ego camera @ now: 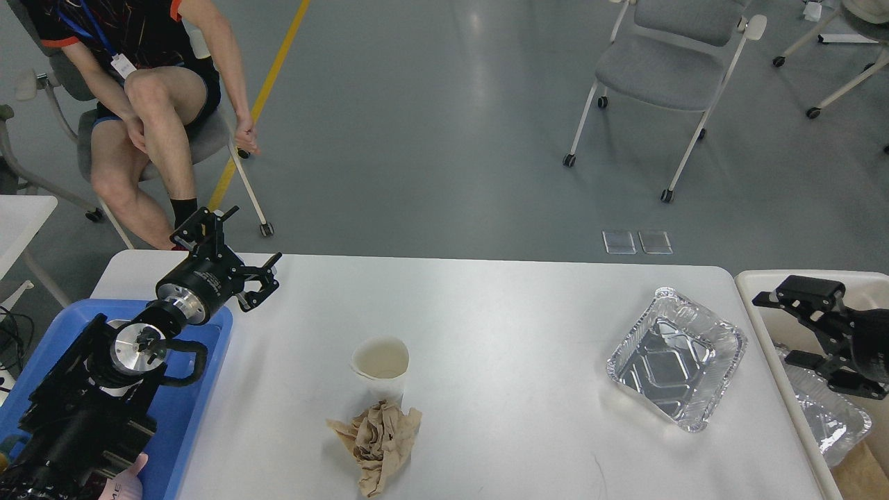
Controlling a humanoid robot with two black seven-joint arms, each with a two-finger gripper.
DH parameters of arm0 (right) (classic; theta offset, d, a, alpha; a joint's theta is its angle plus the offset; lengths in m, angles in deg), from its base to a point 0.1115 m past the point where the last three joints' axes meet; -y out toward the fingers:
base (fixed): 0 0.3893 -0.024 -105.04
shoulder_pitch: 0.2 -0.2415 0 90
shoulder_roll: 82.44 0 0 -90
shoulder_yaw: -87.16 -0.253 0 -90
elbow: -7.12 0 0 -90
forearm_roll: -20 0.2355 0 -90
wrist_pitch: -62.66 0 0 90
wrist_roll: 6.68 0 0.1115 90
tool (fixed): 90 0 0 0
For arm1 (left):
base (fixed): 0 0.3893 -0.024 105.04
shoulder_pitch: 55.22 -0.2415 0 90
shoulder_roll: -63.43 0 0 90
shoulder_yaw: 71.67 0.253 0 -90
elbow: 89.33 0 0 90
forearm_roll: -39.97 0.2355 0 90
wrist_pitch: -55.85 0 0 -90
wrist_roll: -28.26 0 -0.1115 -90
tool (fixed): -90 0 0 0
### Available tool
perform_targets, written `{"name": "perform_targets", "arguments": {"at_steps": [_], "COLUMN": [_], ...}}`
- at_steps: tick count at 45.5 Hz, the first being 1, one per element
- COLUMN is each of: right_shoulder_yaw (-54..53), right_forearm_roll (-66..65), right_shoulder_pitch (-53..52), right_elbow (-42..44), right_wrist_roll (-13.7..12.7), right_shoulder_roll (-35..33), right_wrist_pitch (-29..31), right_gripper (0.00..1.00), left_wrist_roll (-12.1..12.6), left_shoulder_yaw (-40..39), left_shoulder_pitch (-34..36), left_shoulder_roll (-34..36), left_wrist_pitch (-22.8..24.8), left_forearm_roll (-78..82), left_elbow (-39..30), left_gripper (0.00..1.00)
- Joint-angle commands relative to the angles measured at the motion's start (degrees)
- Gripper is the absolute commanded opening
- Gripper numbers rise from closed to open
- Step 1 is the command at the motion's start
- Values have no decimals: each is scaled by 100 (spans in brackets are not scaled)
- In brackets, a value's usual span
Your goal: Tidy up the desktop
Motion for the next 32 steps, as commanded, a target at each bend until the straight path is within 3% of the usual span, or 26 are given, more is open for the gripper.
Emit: {"name": "perform_targets", "arguments": {"at_steps": [1,8,17,32], "right_shoulder_yaw": [-19,-54,-46,-54], "right_forearm_roll": [-51,-51,-121,-1615], "right_shoulder_pitch": [194,353,353,327], "right_elbow": [-712,-1188,-1118,7], "right_wrist_roll": [-3,49,49,-3], "right_shoulder_roll": [-884,-1764,-1792,-324], "right_wrist_pitch": [197,302,223,135], "right_gripper": [100,100,100,100], "left_wrist_roll": [0,0,0,9], "left_shoulder_yaw": [2,2,10,11], "left_shoulder_pitch": [0,-9,-17,-79], "left_shoulder_roll": [-20,-29,-37,-29], "left_wrist_pitch": [-81,-116,-178,-231], "left_forearm_roll": [6,6,6,6], "left_elbow": [-8,1,-8,1], "left_gripper": [97,97,97,97]}}
